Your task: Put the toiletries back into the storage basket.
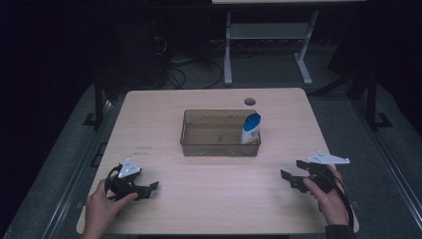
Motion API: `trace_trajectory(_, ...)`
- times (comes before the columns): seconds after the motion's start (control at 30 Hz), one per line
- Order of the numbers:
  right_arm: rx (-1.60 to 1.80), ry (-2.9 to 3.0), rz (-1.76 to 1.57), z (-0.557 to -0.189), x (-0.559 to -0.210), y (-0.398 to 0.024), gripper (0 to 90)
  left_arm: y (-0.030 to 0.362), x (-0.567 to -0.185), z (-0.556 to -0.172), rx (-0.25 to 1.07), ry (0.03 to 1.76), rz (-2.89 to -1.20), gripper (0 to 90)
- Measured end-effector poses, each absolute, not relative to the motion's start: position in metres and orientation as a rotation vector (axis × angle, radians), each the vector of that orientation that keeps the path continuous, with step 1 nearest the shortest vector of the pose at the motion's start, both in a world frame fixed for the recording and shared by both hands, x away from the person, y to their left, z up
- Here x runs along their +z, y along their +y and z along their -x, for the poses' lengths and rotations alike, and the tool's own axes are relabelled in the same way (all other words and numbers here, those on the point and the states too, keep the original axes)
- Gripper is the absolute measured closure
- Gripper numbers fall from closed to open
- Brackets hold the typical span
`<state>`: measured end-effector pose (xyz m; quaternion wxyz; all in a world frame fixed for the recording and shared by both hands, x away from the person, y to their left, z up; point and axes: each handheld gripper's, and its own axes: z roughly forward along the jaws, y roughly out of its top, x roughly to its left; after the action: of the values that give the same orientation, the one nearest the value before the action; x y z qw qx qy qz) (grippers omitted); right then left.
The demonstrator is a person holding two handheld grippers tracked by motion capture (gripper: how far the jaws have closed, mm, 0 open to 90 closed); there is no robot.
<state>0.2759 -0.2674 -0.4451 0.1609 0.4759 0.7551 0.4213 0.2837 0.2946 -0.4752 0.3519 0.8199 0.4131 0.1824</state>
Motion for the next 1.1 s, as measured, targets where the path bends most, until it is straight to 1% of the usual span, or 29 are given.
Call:
trace_trajectory(0.63, 1.056, 2.18, -1.418, -0.256, -0.464, -0.287, 23.7, 0.295, -0.475, -0.284, 0.472, 1.069, -2.122, 12.9)
trace_trajectory(1.1, 0.939, 2.189, -1.421, -0.251, -0.474, -0.293, 23.7, 0.295, -0.475, -0.284, 0.472, 1.069, -2.122, 12.9)
